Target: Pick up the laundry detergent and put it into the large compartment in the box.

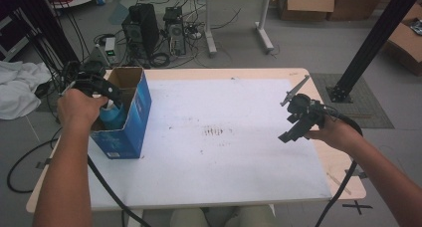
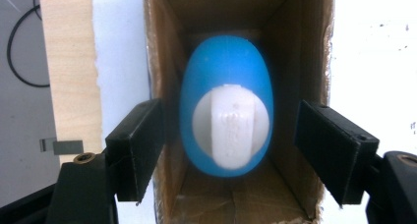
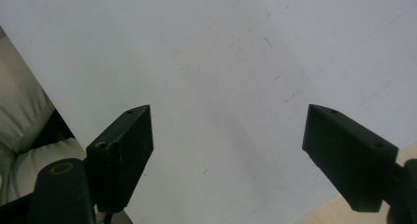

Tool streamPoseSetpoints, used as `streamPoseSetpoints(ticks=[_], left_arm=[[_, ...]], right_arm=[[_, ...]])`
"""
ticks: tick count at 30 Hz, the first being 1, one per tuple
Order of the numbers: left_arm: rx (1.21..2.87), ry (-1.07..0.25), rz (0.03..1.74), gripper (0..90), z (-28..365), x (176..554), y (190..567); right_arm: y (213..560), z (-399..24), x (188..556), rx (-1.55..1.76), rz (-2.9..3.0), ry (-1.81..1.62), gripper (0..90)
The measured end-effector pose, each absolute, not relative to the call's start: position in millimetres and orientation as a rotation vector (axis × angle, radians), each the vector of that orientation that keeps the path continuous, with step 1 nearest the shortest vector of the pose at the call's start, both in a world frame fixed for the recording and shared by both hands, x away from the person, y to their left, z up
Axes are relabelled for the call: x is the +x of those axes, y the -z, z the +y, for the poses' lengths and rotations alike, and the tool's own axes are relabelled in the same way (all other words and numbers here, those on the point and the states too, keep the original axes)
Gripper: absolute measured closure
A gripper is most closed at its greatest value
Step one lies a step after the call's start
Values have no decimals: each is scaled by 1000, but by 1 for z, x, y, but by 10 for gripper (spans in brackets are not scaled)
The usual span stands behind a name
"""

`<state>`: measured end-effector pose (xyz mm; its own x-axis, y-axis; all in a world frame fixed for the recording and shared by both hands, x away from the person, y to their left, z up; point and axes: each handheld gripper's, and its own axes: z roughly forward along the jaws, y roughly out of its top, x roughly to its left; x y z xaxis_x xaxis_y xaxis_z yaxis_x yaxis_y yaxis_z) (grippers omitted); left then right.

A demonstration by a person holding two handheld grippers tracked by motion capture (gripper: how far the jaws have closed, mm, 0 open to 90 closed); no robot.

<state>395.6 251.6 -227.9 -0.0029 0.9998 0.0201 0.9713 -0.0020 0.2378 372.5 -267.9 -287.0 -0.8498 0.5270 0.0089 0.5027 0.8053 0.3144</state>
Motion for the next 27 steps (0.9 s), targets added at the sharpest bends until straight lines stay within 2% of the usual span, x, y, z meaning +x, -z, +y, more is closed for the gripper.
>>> streamPoseSetpoints(ticks=[9, 27], left_arm=[[2080, -301, 2086, 232, 245, 392, 209], [2114, -343, 1991, 212, 210, 390, 173]], right_arm=[[283, -267, 370, 824, 2901, -484, 194], [277, -268, 364, 814, 2892, -491, 194]])
